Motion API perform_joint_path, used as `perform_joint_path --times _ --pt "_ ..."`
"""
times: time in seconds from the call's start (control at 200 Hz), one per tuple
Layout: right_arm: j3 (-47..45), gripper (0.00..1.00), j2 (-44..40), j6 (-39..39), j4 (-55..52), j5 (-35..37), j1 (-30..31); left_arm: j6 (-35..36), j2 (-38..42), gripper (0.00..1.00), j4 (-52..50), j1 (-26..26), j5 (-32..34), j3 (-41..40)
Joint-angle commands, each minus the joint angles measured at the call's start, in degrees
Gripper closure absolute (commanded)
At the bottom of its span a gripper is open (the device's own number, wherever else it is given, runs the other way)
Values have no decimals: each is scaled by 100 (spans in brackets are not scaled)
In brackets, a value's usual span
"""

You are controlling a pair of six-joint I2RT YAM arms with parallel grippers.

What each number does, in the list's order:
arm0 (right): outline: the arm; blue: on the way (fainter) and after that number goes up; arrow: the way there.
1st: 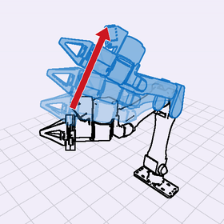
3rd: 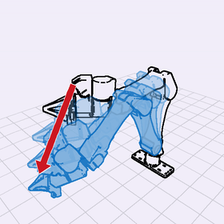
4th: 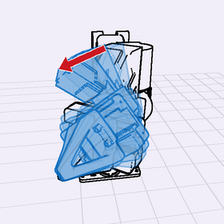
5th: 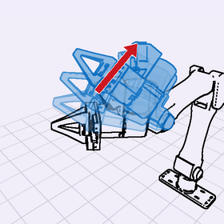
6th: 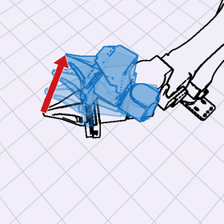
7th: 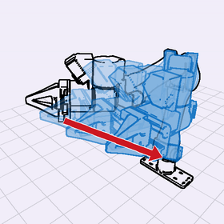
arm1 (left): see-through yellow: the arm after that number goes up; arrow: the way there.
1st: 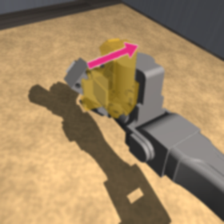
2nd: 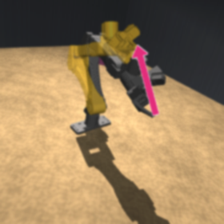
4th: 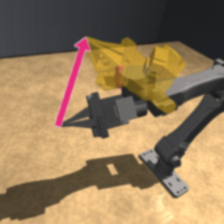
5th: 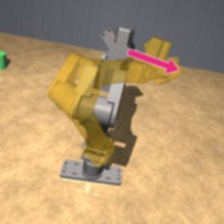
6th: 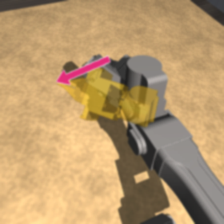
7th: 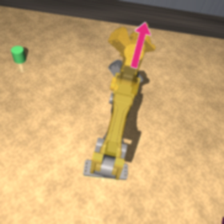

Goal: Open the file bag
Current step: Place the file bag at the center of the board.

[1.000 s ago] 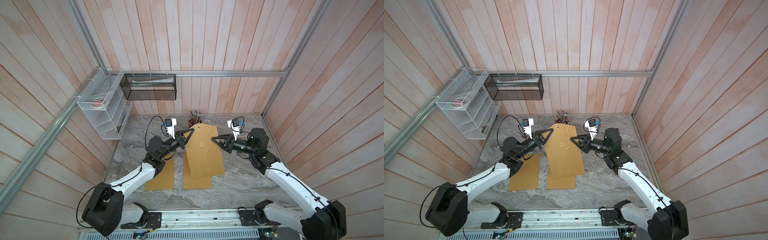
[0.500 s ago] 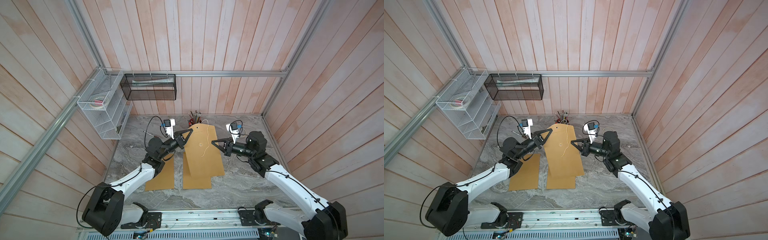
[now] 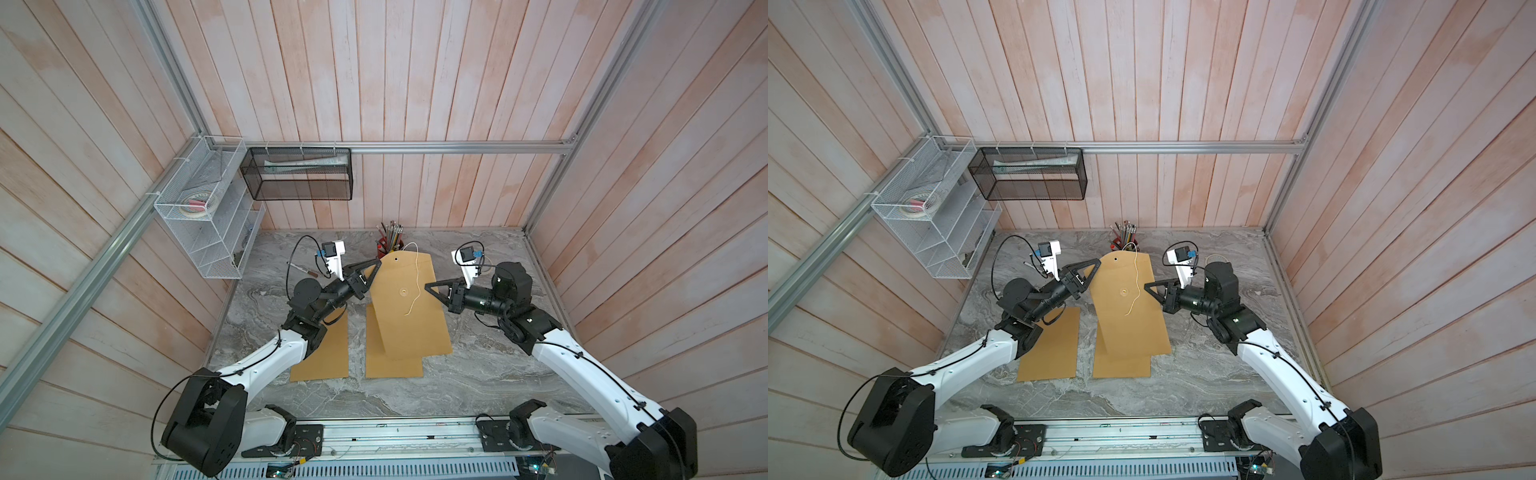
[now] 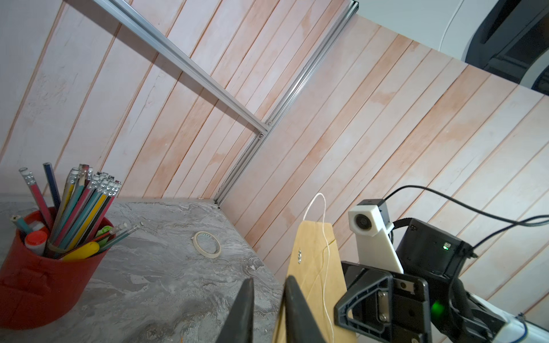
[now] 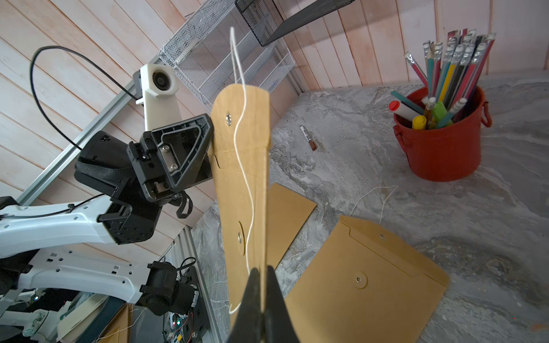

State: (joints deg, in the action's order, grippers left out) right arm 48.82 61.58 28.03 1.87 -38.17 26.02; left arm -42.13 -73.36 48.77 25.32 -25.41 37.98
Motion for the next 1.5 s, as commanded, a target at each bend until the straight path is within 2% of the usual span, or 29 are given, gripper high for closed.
perform_joint_path --times 0.0,0.37,0.795,1.14,1.496 --pt "275 100 -92 -199 -516 322 -104 90 216 74 44 -61 172 -123" --pt "328 100 -196 -357 -1383 640 -485 47 662 72 -140 -247 317 -594" --pt "440 100 -306 -771 -2639 959 -1418 -91 718 72 -62 -273 322 -868" --pt "342 100 -10 -982 -3041 1048 -1653 -146 771 72 -47 -273 326 -969" --pt "207 100 504 -1034 -2949 1137 -1716 -130 788 72 -77 -273 359 -1012"
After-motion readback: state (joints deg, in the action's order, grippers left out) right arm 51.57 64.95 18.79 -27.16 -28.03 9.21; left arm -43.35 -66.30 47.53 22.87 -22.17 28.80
